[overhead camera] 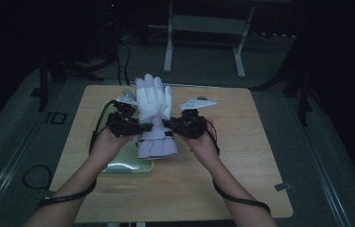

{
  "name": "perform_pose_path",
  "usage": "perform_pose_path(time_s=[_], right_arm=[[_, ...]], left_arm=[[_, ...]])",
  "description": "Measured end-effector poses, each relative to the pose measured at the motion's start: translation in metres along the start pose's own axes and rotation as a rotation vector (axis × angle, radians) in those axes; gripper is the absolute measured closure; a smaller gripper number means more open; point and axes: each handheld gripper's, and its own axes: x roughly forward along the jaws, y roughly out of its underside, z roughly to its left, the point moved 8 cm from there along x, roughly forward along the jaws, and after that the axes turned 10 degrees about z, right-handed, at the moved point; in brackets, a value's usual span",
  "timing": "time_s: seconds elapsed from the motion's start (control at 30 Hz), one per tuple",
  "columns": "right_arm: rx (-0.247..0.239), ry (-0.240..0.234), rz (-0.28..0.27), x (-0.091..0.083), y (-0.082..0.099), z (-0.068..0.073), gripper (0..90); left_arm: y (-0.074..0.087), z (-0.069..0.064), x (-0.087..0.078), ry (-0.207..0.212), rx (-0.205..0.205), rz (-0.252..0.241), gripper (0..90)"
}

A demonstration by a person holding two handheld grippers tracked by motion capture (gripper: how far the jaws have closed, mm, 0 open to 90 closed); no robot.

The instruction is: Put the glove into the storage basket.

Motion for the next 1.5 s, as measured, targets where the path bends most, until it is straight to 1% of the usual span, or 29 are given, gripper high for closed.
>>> perform_pose_path(time_s=[0.03,0.07,0.1,0.13,0.17,0.2,0.23,0.27,0.3,0.33,0.37,0.4,0.43,0.47,0.5,0.53,0.67,0.83,0.9,1.0,1.07,1.1,1.2,1.23,1.27,1.3,1.33,1.43,1.5], right_arm=[[-0.001,-0.008,-0.002,0.009,-0.007,0.006,79.8],[-0.001,-0.008,-0.002,0.009,-0.007,0.006,79.8],[0.002,-0.016,-0.002,0.018,-0.013,0.012,79.8],[0.002,-0.016,-0.002,0.018,-0.013,0.012,79.8],[0.005,-0.018,-0.003,0.029,-0.018,0.018,79.8],[0.005,-0.018,-0.003,0.029,-0.018,0.018,79.8],[0.009,-0.022,0.000,0.039,-0.021,0.022,79.8],[0.009,-0.022,0.000,0.039,-0.021,0.022,79.8],[0.012,-0.026,0.008,0.050,-0.022,0.026,79.8],[0.012,-0.026,0.008,0.050,-0.022,0.026,79.8],[0.027,-0.037,0.020,0.061,-0.022,0.028,79.8],[0.027,-0.037,0.020,0.061,-0.022,0.028,79.8],[0.042,-0.041,0.031,0.071,-0.022,0.029,79.8],[0.042,-0.041,0.031,0.071,-0.022,0.029,79.8],[0.049,-0.040,0.042,0.080,-0.020,0.031,79.9],[0.049,-0.040,0.042,0.080,-0.020,0.031,79.9],[0.072,-0.041,0.073,0.096,-0.009,0.031,79.8],[0.110,-0.012,0.131,0.114,0.010,0.026,79.9],[0.125,-0.012,0.152,0.119,0.016,0.025,79.9],[0.129,-0.011,0.173,0.121,0.022,0.026,79.9],[0.132,-0.010,0.192,0.124,0.027,0.027,79.8],[0.131,-0.002,0.214,0.126,0.031,0.028,79.8],[0.135,0.004,0.226,0.128,0.033,0.029,79.8],[0.138,0.007,0.233,0.129,0.035,0.029,79.8],[0.151,0.019,0.265,0.134,0.040,0.028,79.6],[0.151,0.019,0.265,0.134,0.040,0.028,79.6],[0.153,0.022,0.274,0.134,0.041,0.028,79.4],[0.160,0.035,0.301,0.137,0.043,0.026,78.6],[0.154,0.044,0.312,0.139,0.045,0.026,78.6]], left_arm=[[0.002,0.005,-0.003,0.000,-0.005,-0.001,66.6],[0.004,0.010,-0.006,-0.001,-0.007,-0.001,66.6],[0.009,0.019,-0.012,-0.014,-0.009,0.002,66.6],[0.009,0.019,-0.012,-0.014,-0.009,0.002,66.5],[0.013,0.030,-0.016,-0.025,-0.004,0.011,66.5],[0.013,0.030,-0.016,-0.025,-0.004,0.011,66.4],[0.018,0.040,-0.018,-0.023,-0.009,0.018,66.5],[0.018,0.040,-0.018,-0.023,-0.009,0.018,66.4],[0.024,0.048,-0.017,-0.026,-0.013,0.028,66.4],[0.024,0.048,-0.017,-0.026,-0.013,0.028,66.4],[0.030,0.055,-0.015,-0.033,-0.016,0.033,66.4],[0.030,0.055,-0.015,-0.033,-0.016,0.033,66.4],[0.035,0.064,-0.012,-0.027,-0.027,0.039,66.5],[0.035,0.064,-0.012,-0.027,-0.027,0.039,66.4],[0.042,0.071,-0.008,-0.011,-0.041,0.052,66.4],[0.042,0.071,-0.008,-0.011,-0.041,0.052,66.4],[0.052,0.078,0.006,0.000,-0.058,0.084,66.4],[0.062,0.085,0.026,0.019,-0.072,0.116,66.2],[0.067,0.086,0.032,0.029,-0.075,0.133,66.2],[0.075,0.086,0.039,0.048,-0.084,0.154,66.2],[0.079,0.086,0.043,0.058,-0.102,0.168,65.7],[0.082,0.086,0.045,0.057,-0.106,0.179,65.0],[0.085,0.086,0.049,0.047,-0.105,0.190,64.5],[0.087,0.086,0.052,0.044,-0.106,0.207,64.5],[0.088,0.087,0.055,0.044,-0.111,0.213,63.3],[0.089,0.087,0.056,0.046,-0.122,0.220,63.3],[0.089,0.088,0.057,0.039,-0.122,0.226,62.6],[0.090,0.084,0.061,-0.020,-0.083,0.256,61.2],[0.091,0.084,0.062,-0.030,-0.096,0.273,61.2]])
